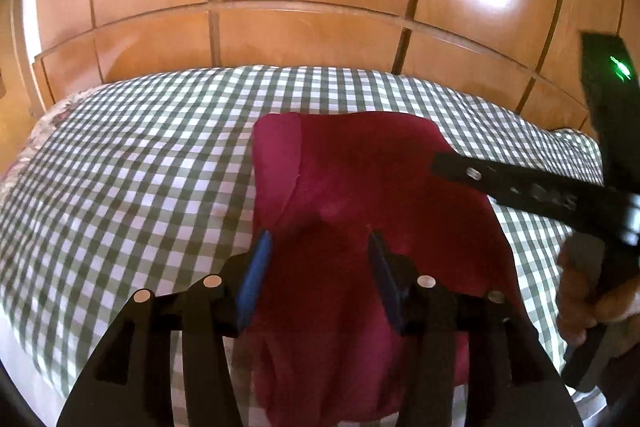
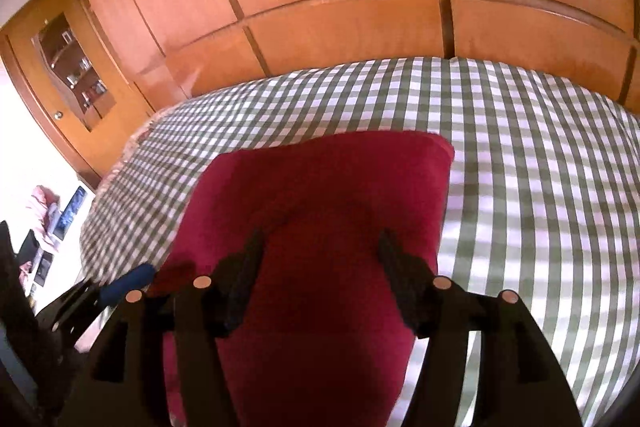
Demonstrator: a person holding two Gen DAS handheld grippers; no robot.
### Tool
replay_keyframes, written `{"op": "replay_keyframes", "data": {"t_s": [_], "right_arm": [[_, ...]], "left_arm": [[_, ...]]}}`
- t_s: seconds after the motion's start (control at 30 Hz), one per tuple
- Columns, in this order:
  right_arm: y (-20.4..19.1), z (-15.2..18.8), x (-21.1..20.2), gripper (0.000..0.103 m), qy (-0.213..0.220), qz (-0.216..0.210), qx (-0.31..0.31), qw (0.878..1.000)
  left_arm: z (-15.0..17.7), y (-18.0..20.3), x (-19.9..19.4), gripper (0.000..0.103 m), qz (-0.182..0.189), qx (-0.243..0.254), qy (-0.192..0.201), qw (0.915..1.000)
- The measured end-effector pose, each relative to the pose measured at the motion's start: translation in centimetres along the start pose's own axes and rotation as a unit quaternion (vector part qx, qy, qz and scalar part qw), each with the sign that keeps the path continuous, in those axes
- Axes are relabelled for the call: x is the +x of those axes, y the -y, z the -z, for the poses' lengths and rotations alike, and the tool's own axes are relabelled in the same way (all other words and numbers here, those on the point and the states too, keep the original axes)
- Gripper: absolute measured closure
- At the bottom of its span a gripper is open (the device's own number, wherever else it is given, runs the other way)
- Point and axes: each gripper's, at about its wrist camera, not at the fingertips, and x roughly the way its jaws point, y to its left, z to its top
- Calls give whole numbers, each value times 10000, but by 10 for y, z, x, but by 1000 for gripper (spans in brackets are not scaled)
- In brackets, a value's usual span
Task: Fold small clothes
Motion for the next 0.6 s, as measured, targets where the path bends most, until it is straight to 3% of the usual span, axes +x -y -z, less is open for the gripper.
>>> {"op": "replay_keyframes", "data": {"t_s": [0.3,0.5,0.6], "right_arm": [[-4,61,-37,47,-87,-39,34,9999],[-5,95,-25,45,-271,135,113,9995],[-6,95,-26,43,-299,103,100,9994]], "left_arm": [[13,-10,-4,53,-185,-128,-67,9997],[27,-19,8,50,-321,-208,-262,9989],[30,-22,8,47,-322,-286,-255,9987]]}}
